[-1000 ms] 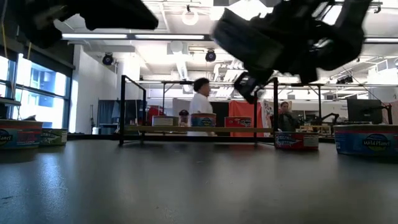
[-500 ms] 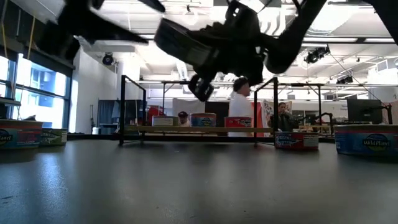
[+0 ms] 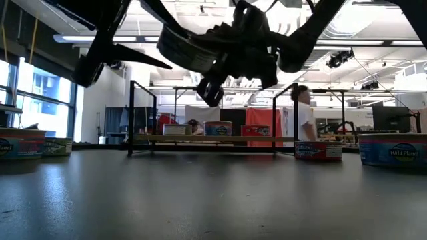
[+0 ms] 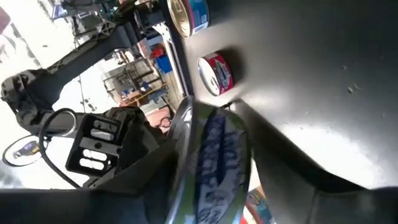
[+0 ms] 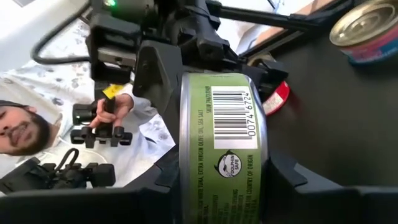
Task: Stack canned seafood by type on shelf
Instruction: Put the green tuna can on the shelf
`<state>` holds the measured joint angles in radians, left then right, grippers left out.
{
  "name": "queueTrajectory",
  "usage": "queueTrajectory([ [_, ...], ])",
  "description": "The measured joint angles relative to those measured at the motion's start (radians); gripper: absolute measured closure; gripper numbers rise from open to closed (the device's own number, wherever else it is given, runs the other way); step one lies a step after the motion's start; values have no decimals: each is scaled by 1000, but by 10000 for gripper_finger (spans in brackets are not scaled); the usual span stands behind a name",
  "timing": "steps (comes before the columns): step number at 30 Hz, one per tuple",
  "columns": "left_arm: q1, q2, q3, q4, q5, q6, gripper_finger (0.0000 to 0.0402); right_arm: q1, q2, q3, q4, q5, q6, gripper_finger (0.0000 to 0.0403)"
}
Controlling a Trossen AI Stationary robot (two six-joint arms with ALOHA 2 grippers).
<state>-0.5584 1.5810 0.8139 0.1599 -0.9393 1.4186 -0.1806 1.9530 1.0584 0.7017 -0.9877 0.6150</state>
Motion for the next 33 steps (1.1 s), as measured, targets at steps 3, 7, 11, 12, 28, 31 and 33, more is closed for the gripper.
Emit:
queueTrajectory([
  [3,10,0,-1,-5,15,-32,242,0,0,0,-34,2,-2,278],
  [7,25,2,-2,-5,33,-46,270,0,0,0,-65,1,-6,259],
  [11,39,2,-2,-8,50,-31,252,-1,-1,0,-78,-7,-9,274],
  [12,41,2,-2,-8,50,-28,242,-3,-1,0,-77,-8,-10,280],
  [28,28,-1,0,-9,77,-324,281,-13,-1,-1,-171,-7,-130,169],
  [31,10,-1,0,-17,76,-454,281,-29,-1,-1,-216,-8,-131,165],
  [33,-6,-3,0,-41,72,-554,281,-42,-1,-1,-259,-1,-147,164],
])
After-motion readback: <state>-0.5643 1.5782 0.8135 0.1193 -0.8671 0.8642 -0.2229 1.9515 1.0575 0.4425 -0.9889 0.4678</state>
